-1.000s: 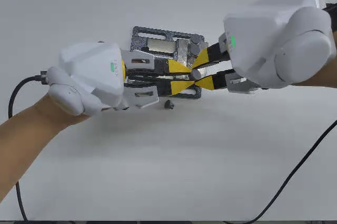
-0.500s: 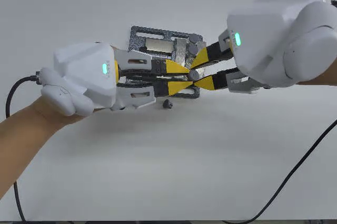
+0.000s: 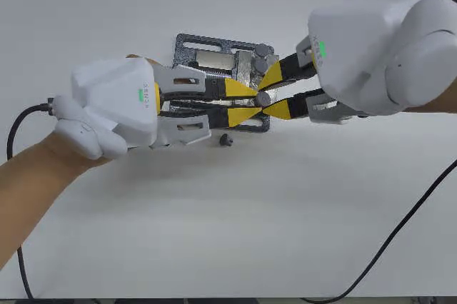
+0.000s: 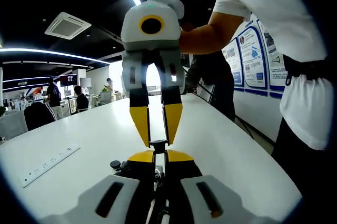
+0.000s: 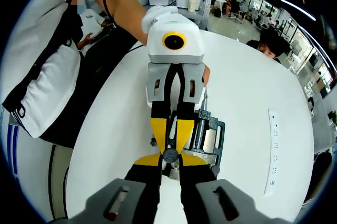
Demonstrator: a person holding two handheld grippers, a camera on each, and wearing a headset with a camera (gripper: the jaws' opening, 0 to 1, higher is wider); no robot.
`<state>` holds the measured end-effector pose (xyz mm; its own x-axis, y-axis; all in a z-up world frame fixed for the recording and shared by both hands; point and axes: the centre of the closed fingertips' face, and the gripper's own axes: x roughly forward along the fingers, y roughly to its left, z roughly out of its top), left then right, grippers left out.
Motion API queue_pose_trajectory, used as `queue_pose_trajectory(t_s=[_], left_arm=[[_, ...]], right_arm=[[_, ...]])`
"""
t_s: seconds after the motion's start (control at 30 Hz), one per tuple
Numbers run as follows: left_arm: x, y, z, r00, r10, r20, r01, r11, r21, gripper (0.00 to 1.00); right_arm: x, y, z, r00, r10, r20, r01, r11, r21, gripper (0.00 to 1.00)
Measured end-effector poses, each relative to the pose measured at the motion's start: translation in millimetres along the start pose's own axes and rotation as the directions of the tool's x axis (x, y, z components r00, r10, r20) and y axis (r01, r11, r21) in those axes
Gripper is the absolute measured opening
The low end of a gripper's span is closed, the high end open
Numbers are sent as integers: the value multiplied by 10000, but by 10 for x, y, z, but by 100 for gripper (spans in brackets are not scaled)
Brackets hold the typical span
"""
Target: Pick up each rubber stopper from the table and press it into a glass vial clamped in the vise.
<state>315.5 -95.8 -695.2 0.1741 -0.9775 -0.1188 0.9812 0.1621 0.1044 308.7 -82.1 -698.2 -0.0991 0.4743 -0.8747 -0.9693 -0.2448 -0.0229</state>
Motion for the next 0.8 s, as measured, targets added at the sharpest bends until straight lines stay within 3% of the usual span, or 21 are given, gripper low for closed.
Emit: queue_pose_trajectory(t_s=[0.8], left_arm=[[33,27,15,9998,120,182,-117,9998,-174,2]], right_arm=[[-20,-13,-3,9999,-71,-79,70,10000,-51,12]])
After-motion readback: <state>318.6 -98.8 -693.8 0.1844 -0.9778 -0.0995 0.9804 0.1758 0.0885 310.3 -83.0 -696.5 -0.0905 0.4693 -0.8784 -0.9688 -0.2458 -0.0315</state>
